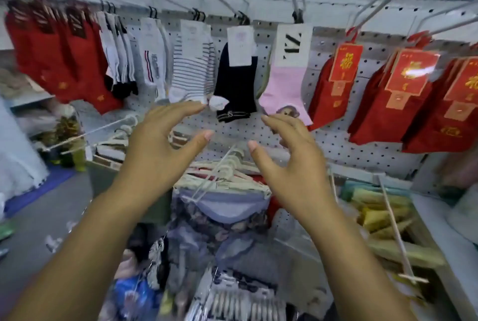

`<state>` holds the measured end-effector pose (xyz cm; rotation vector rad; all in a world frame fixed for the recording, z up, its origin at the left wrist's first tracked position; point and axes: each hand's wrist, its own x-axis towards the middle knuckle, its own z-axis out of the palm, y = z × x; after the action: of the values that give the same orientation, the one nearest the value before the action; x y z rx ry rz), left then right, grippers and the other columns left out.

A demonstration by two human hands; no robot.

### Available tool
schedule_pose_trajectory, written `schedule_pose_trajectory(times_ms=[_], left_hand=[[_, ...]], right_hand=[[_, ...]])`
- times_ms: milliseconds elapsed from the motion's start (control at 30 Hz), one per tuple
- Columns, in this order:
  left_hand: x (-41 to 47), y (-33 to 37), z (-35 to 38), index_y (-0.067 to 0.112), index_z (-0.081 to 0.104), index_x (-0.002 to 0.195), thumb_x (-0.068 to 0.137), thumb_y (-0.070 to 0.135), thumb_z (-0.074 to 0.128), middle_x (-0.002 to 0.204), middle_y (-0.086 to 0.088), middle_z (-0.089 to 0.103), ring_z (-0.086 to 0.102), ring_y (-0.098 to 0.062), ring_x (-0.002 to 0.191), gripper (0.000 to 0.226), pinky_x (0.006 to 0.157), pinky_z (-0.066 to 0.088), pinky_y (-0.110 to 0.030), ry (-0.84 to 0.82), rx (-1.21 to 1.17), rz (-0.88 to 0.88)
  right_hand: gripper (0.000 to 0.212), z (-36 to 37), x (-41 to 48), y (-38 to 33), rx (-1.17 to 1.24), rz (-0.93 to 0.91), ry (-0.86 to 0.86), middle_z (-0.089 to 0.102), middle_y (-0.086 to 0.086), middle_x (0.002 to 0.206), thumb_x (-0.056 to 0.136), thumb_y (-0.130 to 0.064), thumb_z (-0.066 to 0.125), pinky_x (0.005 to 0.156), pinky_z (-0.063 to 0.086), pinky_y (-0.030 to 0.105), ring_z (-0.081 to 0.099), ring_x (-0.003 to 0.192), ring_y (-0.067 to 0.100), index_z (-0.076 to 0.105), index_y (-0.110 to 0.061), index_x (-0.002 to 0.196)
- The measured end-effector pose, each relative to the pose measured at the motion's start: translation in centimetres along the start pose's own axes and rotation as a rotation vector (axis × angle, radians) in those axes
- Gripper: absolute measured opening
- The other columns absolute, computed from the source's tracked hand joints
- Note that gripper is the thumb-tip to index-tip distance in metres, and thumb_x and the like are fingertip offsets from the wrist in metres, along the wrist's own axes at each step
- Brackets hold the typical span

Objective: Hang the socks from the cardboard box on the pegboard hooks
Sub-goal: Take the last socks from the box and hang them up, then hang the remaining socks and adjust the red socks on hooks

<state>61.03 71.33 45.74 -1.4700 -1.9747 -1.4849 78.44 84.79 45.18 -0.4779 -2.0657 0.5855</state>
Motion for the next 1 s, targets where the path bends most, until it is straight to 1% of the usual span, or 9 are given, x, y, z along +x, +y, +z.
schedule_pose_trajectory(times_ms=[100,167,233,300,400,533,700,867,1000], left_hand=[[-5.6,-2.5,-1.5,0.028,0.066,0.131,0.089,0.034,0.075,0.129,0.020,0.060,0.051,-0.004,0.125,0.043,0.105,0.035,-0.016,0.010,0.088,-0.109],[-9.7,-4.2,-2.7,0.023,0.067,0.130,0.089,0.031,0.076,0.129,0.014,0.061,0.051,-0.006,0.125,0.043,0.104,0.033,-0.009,0.020,0.139,-0.196],[-14.2,-6.0,-4.3,0.021,0.068,0.128,0.088,0.028,0.077,0.127,0.014,0.061,0.052,-0.006,0.122,0.041,0.103,0.033,-0.009,0.022,0.160,-0.309],[-18.7,-8.0,-6.0,0.016,0.069,0.126,0.088,0.024,0.079,0.124,0.008,0.063,0.055,-0.013,0.120,0.040,0.103,0.036,-0.016,0.000,0.198,-0.412],[-25.2,-10.9,-8.8,0.012,0.070,0.124,0.087,0.024,0.078,0.125,0.000,0.068,0.060,-0.020,0.120,0.040,0.105,0.042,-0.031,-0.075,0.273,-0.541],[-31.9,-14.5,-13.4,0.007,0.072,0.120,0.087,0.025,0.080,0.124,-0.009,0.071,0.065,-0.028,0.116,0.039,0.104,0.048,-0.045,-0.129,0.337,-0.696],[-37.2,-19.1,-21.9,0.010,0.070,0.125,0.084,0.040,0.071,0.130,-0.008,0.068,0.063,-0.031,0.118,0.051,0.103,0.048,-0.050,-0.178,0.390,-0.853],[-40.9,-23.9,-32.0,0.016,0.062,0.135,0.090,0.044,0.072,0.138,-0.005,0.062,0.056,-0.029,0.127,0.053,0.103,0.047,-0.055,-0.093,0.515,-1.001],[-41.8,-26.9,-38.7,0.014,0.058,0.137,0.093,0.047,0.063,0.141,-0.008,0.060,0.053,-0.033,0.130,0.055,0.105,0.046,-0.055,-0.007,0.619,-1.088]], right_hand=[[0.043,3.9,-4.6,-0.7,0.062,0.043,-0.153,0.050,-0.013,0.139,0.095,-0.034,0.067,0.109,0.036,0.019,0.045,0.130,0.001,0.058,-0.024,0.136],[0.043,6.6,-7.7,-1.1,0.095,0.069,-0.245,0.048,-0.016,0.142,0.096,-0.037,0.064,0.109,0.030,0.010,0.040,0.131,-0.005,0.057,-0.029,0.137],[0.043,9.2,-10.8,-1.5,0.103,0.100,-0.331,0.047,-0.016,0.143,0.096,-0.039,0.063,0.111,0.030,0.013,0.039,0.133,-0.003,0.056,-0.029,0.138],[0.043,11.8,-13.9,-1.8,0.093,0.138,-0.439,0.049,-0.011,0.142,0.096,-0.037,0.065,0.112,0.034,0.022,0.042,0.135,0.007,0.057,-0.026,0.137],[0.043,15.9,-18.1,-2.5,0.059,0.169,-0.613,0.054,-0.003,0.138,0.093,-0.028,0.070,0.107,0.033,0.017,0.047,0.131,0.016,0.061,-0.015,0.134],[0.040,22.3,-21.4,-4.4,0.030,0.160,-0.811,0.059,0.001,0.133,0.092,-0.026,0.071,0.100,0.032,0.019,0.052,0.124,0.023,0.063,-0.013,0.129],[0.041,30.8,-24.1,-9.2,0.050,0.158,-0.957,0.063,0.007,0.129,0.088,-0.024,0.077,0.099,0.034,0.018,0.056,0.120,0.024,0.066,-0.011,0.125],[0.041,40.3,-25.9,-14.2,0.100,0.103,-1.054,0.065,0.011,0.127,0.085,-0.019,0.078,0.107,0.042,0.035,0.058,0.121,0.030,0.068,-0.006,0.122],[0.045,47.6,-25.6,-18.2,0.126,0.008,-1.178,0.060,0.010,0.134,0.084,-0.025,0.080,0.110,0.037,0.033,0.053,0.128,0.029,0.068,-0.010,0.125]])
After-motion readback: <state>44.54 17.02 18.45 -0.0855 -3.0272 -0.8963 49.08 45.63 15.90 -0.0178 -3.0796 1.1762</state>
